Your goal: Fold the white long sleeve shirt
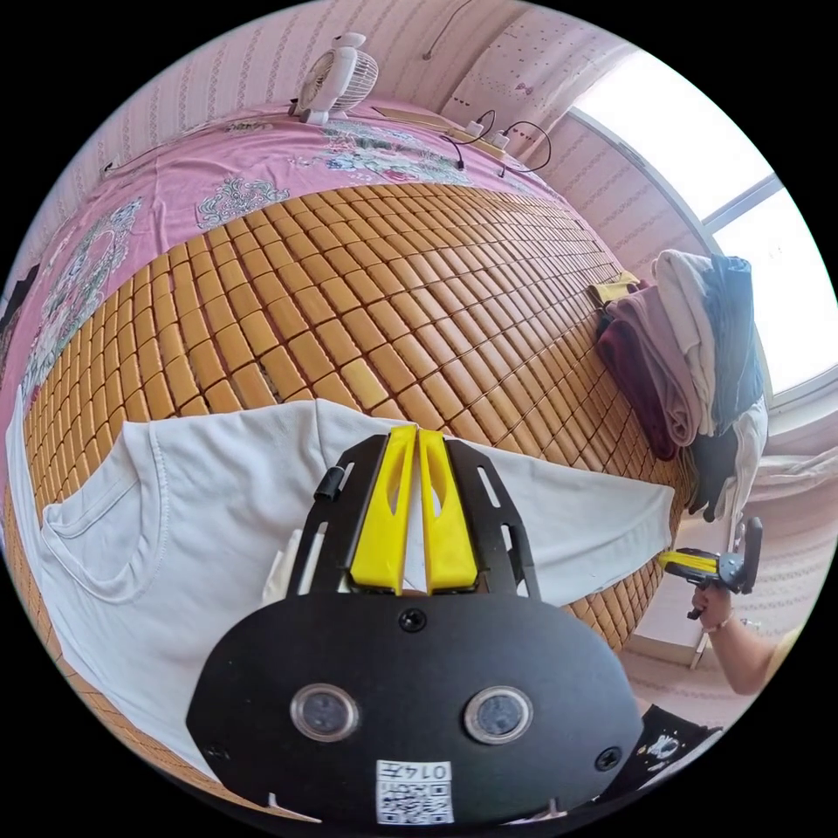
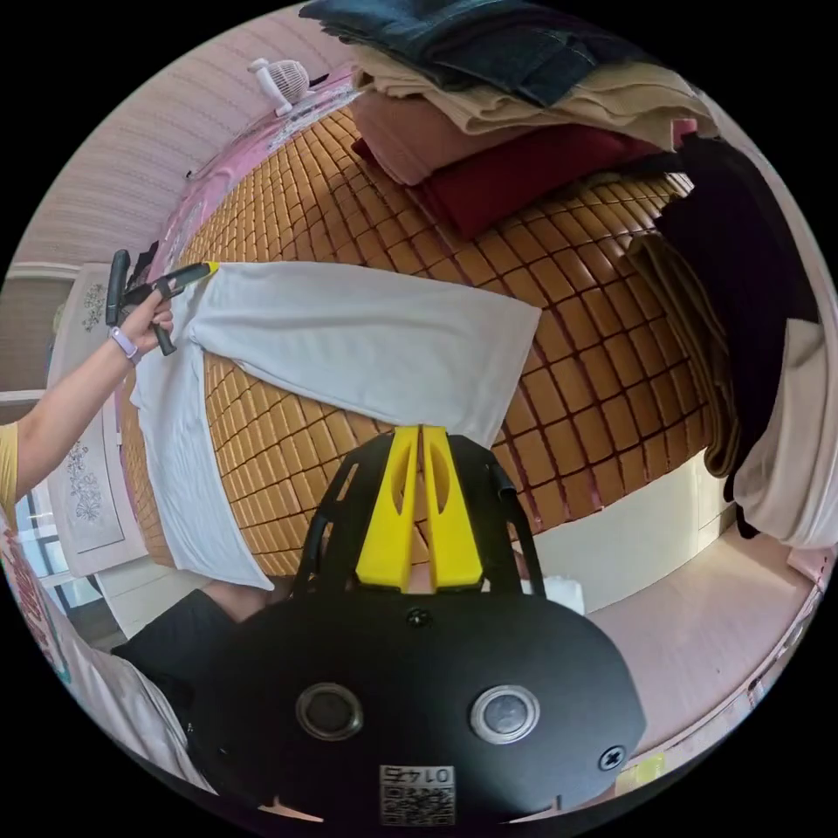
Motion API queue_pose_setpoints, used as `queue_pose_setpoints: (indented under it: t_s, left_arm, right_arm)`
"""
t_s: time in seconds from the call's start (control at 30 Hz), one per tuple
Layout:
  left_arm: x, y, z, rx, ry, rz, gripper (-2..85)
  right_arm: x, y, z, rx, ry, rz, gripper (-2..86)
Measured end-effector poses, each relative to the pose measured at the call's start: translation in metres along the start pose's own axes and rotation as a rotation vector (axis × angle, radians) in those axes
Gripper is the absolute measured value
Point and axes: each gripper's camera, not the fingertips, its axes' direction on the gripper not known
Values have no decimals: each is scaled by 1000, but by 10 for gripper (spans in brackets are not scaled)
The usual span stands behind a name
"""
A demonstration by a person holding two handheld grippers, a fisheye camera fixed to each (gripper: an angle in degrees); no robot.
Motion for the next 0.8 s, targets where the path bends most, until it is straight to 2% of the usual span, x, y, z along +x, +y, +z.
queue_pose_setpoints:
  t_s: [0.13,0.2,0.37,0.43,0.6,0.8]
  left_arm:
    - [-1,-4,-3,-2,11,5,-10]
    - [-1,-5,-4,2,10,4,-10]
    - [-2,-8,-11,14,21,-21,-10]
    - [-1,-11,-13,15,19,-21,-10]
    - [3,-15,-22,29,7,-3,-10]
    - [-3,-25,-36,38,49,-85,-10]
  right_arm:
    - [-19,18,9,-28,118,-81,-8]
    - [-16,19,10,-40,92,-45,-8]
    - [-16,0,-2,89,47,10,1]
    - [-20,-7,18,15,100,-29,2]
    - [-29,14,26,13,158,-140,-5]
    - [-31,26,36,36,174,-181,-7]
